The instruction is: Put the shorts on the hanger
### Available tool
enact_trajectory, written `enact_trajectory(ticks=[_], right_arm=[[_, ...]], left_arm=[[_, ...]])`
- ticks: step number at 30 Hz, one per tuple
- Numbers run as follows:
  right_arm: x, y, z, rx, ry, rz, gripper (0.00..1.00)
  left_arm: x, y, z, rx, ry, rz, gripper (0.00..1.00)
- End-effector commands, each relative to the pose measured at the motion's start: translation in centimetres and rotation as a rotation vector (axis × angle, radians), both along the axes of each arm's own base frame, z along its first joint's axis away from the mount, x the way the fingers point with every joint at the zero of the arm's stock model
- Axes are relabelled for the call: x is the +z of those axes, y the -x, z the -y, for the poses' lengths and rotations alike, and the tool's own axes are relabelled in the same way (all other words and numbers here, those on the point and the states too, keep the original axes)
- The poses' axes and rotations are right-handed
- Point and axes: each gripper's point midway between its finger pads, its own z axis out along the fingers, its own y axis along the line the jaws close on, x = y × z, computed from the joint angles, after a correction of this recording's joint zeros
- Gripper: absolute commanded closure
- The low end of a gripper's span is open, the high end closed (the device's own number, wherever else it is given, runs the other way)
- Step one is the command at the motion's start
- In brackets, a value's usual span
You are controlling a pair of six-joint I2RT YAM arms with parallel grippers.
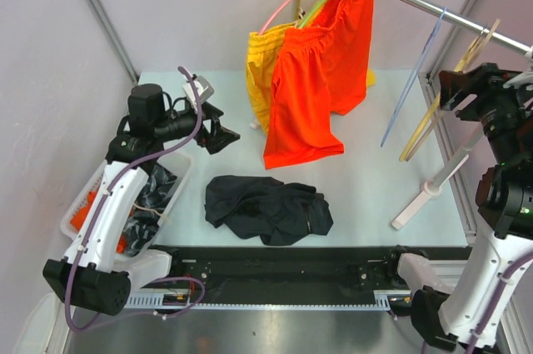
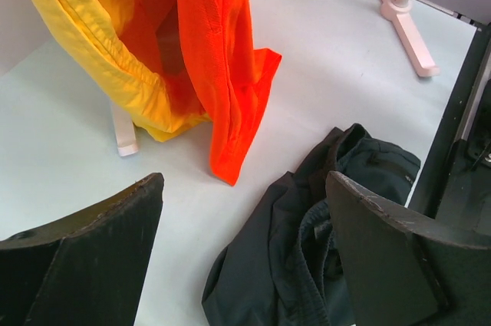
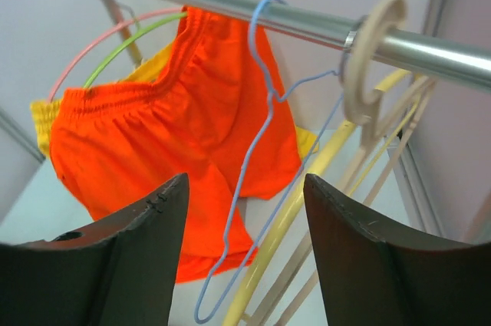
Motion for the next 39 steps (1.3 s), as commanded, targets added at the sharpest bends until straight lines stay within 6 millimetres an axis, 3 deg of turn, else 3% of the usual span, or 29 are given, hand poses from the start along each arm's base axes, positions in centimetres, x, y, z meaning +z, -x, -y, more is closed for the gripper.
enact_trajectory(ticks=[1,8,12,15,16,21,26,31,39], right_arm=[[1.4,-0.3,0.2,0.007,-0.212,0.037,0.36],[1.8,-2.1,-0.1,0.069,-0.241,0.045,0.39],[1.7,-4.5,-0.3,0.092,-0.234,0.022,0.41],[0.8,-5.8,-1.2,0.103,-0.166,0.0,0.41],[0.3,-6.3,-2.5,0.132,-0.151,-0.014,0.41],[-1.3,-8.0,-2.1,0.014,-0.042,-0.036,0.36],[-2.7,-9.5,-1.6,-0.154,0.002,-0.064,0.37],[-3.4,-9.3,-2.0,-0.202,0.038,-0.079,0.39],[-6.4,-9.2,-0.3,-0.3,0.069,-0.165,0.39]], left_arm=[[2.3,-0.8,0.7,0.005,0.054,0.029,0.1],[1.8,-1.2,0.5,0.03,0.059,0.009,0.1],[1.5,-1.4,0.4,0.045,0.056,0.004,0.1],[1.1,-1.6,0.4,0.053,0.056,-0.009,0.1],[1.0,-1.7,0.4,0.058,0.054,-0.015,0.09],[0.5,-1.9,0.3,0.075,0.053,-0.038,0.09],[0.3,-2.1,0.2,0.086,0.06,-0.05,0.09],[0.0,-2.4,0.2,0.094,0.06,-0.059,0.09],[-0.1,-3.1,0.2,0.108,0.063,-0.063,0.09]])
